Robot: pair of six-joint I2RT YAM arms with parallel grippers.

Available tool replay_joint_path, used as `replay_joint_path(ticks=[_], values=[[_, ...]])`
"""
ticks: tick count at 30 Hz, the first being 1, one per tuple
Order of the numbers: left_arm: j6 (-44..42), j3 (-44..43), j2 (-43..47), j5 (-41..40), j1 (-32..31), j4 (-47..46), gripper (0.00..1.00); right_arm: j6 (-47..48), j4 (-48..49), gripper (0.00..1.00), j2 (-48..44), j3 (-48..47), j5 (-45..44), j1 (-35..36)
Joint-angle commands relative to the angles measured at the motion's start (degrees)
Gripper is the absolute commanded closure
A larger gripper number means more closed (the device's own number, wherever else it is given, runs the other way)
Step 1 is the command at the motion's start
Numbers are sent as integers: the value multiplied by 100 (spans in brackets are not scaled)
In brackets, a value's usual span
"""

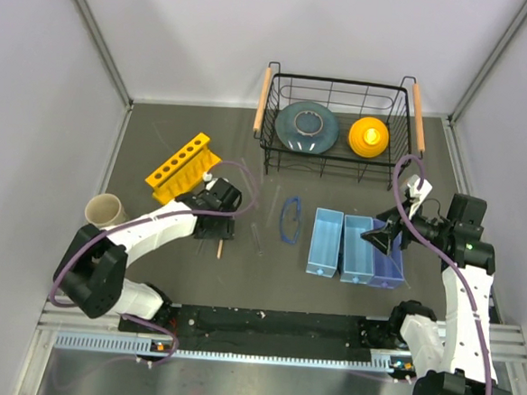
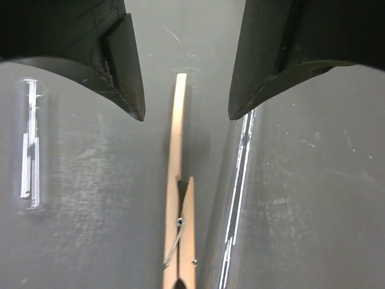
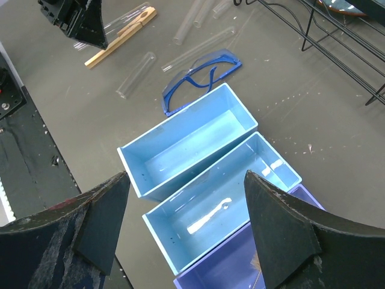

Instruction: Organize the chemistry lab equipment

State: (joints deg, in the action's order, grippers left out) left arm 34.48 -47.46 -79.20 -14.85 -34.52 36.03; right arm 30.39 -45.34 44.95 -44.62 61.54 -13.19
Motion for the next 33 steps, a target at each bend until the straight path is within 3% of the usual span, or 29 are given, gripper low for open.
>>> replay_joint_path(ticks=[1, 17, 33], values=[[-257, 167, 72, 96, 121, -79, 39, 2, 227, 22, -74, 24, 86, -52], [-372, 211, -570, 404, 121, -360, 63, -7, 245, 22, -83, 41, 78, -52], [-521, 220, -623, 650, 121, -492, 99, 2, 245, 22, -100, 41, 78, -52]])
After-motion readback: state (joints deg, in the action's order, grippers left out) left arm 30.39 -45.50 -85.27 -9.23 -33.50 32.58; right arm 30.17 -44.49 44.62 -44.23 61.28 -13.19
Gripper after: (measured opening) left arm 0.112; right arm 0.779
